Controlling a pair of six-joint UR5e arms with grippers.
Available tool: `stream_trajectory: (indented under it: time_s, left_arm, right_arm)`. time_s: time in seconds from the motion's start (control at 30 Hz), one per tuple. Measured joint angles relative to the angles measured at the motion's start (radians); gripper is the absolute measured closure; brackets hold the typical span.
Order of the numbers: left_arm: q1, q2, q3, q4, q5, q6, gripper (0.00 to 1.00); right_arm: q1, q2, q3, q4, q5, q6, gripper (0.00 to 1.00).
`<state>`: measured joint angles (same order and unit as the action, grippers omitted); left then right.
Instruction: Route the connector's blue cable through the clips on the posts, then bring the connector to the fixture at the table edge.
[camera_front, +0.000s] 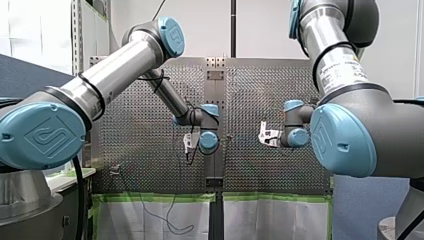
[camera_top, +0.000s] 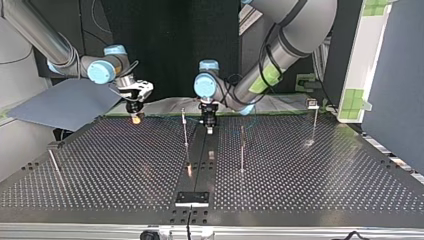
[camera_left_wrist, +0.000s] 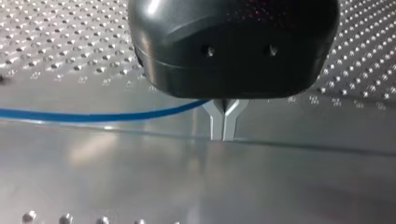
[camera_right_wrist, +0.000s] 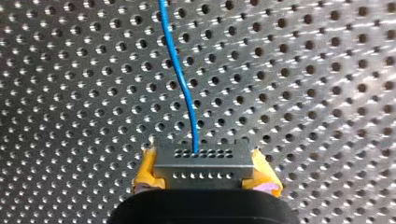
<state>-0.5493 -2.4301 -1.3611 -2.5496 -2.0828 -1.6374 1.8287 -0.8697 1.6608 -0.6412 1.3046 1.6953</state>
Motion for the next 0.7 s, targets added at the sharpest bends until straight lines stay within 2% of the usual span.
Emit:
stream_trajectory:
  time_s: [0.7]
  left_arm:
    - [0.009, 0.001, 0.023, -0.024, 0.013, 0.011, 1.00]
  right_arm:
    - [-0.004, 0.019, -0.062, -0.009, -0.001, 0.011, 1.00]
